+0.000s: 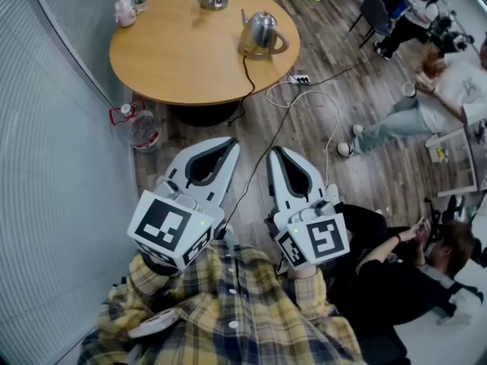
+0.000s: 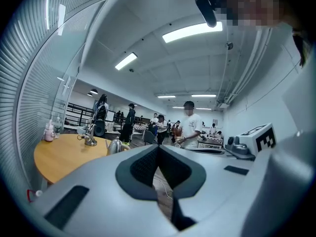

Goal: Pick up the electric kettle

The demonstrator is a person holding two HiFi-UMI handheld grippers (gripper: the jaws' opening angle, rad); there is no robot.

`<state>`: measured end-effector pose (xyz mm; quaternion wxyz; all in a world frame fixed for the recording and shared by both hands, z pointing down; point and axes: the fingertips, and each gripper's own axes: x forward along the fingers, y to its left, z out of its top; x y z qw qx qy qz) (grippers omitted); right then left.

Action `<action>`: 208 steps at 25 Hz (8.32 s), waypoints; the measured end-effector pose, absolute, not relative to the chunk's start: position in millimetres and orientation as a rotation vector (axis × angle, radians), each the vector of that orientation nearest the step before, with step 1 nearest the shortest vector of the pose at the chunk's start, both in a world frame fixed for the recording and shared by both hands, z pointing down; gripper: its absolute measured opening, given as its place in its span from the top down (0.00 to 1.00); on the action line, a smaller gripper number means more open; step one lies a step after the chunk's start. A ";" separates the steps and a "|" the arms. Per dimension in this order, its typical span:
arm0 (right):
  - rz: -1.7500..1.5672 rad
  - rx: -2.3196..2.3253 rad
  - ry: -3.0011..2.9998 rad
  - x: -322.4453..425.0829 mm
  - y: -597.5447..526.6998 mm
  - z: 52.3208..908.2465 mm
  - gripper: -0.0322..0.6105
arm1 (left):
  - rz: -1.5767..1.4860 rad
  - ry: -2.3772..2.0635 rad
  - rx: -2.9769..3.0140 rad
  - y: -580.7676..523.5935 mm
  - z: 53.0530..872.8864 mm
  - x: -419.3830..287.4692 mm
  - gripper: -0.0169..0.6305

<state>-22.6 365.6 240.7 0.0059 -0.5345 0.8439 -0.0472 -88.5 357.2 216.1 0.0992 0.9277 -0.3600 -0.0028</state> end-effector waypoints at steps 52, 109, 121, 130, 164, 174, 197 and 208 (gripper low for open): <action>-0.198 -1.879 2.516 -13.9 78.5 259.2 0.89 | 0.040 -0.883 2.790 62.8 231.2 -86.8 0.97; -0.252 -1.643 2.774 109.3 -172.7 295.4 0.89 | 0.074 -1.256 2.577 -176.6 266.0 23.4 0.97; -0.286 -1.762 2.779 114.0 -176.0 350.0 0.88 | 0.158 -1.182 2.570 -180.4 317.4 23.0 0.97; -0.235 -1.858 2.764 123.1 -173.4 383.9 0.75 | 0.161 -1.183 2.521 -179.8 349.3 21.3 0.97; -0.123 -2.339 2.401 175.8 -200.4 492.7 0.57 | 0.243 -1.215 2.449 -199.7 438.4 8.8 0.97; -0.224 -2.376 2.296 189.8 -226.6 502.6 0.63 | 0.235 -1.221 2.440 -200.2 444.2 6.1 0.97; -0.280 -2.353 2.139 192.9 -240.2 502.7 0.88 | 0.197 -1.263 2.423 -207.2 438.0 -2.7 0.97; -0.248 -2.337 2.132 195.8 -252.0 482.7 0.88 | 0.166 -1.312 2.409 -214.3 423.8 -13.9 0.97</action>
